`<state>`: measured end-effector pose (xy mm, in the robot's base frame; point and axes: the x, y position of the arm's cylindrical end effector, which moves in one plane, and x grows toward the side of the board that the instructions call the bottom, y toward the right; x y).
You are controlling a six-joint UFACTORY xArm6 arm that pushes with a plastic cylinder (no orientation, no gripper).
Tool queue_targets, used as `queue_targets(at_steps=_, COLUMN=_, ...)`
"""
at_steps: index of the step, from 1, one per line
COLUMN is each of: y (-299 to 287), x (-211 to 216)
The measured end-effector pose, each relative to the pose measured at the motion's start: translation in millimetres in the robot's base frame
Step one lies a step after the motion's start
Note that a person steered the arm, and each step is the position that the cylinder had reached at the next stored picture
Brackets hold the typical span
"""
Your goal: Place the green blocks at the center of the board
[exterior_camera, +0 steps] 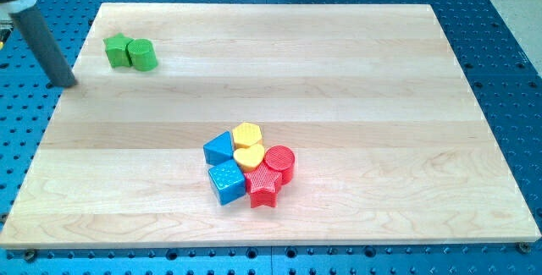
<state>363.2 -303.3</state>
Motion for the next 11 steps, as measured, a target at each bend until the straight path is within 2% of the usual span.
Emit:
queue_targets(at_steps=1, y=25, x=-39)
queue_targets(at_steps=2, y=52, x=-54)
queue_targets(at_steps=4, y=197, x=24)
queue_targets(at_steps=5, y=241, x=27)
queue_targets(at_steps=6, y=226, x=-14)
queue_targets(at_steps=7, y=253, x=34)
queue_targets(at_steps=8, y=278, x=60)
queue_targets(at_steps=9, y=289, x=5)
queue_targets(at_steps=10, y=323, x=24)
queue_targets(at_steps=11, y=332, x=85)
